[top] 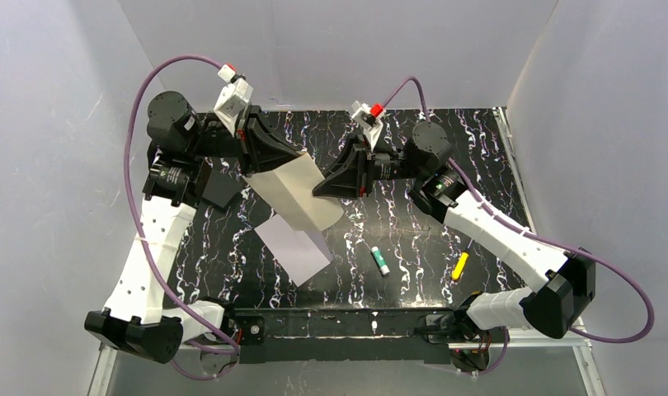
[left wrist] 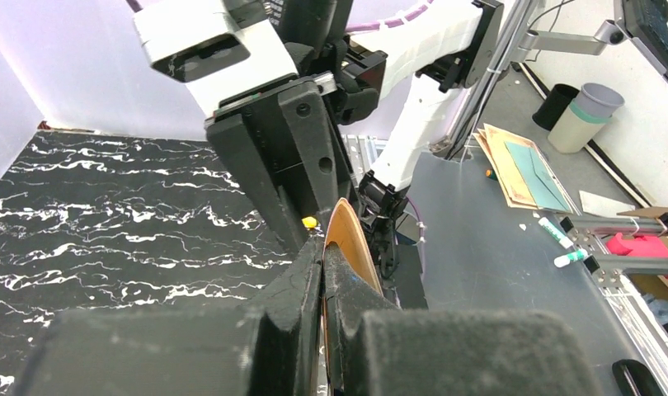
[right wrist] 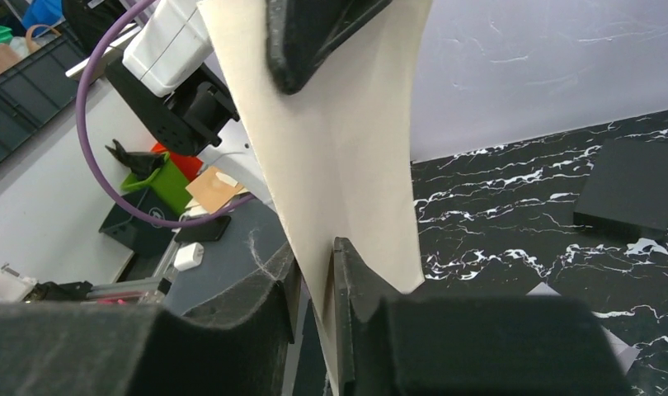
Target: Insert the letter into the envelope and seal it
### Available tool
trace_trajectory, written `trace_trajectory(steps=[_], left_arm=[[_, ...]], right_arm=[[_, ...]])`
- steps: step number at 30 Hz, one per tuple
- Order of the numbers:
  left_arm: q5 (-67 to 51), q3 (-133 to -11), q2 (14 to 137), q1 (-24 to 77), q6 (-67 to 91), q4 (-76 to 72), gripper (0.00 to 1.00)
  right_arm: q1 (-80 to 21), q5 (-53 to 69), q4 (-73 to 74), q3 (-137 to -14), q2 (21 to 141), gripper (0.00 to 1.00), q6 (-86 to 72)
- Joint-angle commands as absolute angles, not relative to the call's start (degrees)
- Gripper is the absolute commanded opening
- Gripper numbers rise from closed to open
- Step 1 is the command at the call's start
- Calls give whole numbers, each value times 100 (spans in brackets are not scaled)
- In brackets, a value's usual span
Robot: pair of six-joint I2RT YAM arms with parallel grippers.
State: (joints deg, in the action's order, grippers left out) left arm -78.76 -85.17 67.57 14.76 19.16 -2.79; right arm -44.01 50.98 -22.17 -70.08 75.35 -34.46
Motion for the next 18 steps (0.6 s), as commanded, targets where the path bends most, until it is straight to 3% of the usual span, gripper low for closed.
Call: trace_trajectory(steps=[1, 4, 8, 18], left_arm=[[-7677, -8673, 6847, 1491, 2005, -343, 0], [-7623, -8682, 6940, 1490, 2000, -343, 0], [-7609, -8700, 7057, 1490, 2006, -343, 0], [-7978, -8737, 7143, 1491, 1955, -352, 0]], right_arm=[[-4412, 5365, -2176, -7343, 7424, 28, -3368], [-4412, 5418, -2363, -7365, 7460, 29, -3561], [-4412, 5360, -2718, -7306, 7453, 41, -3842], [-4403, 5088, -2375, -7347, 7394, 27, -3632]])
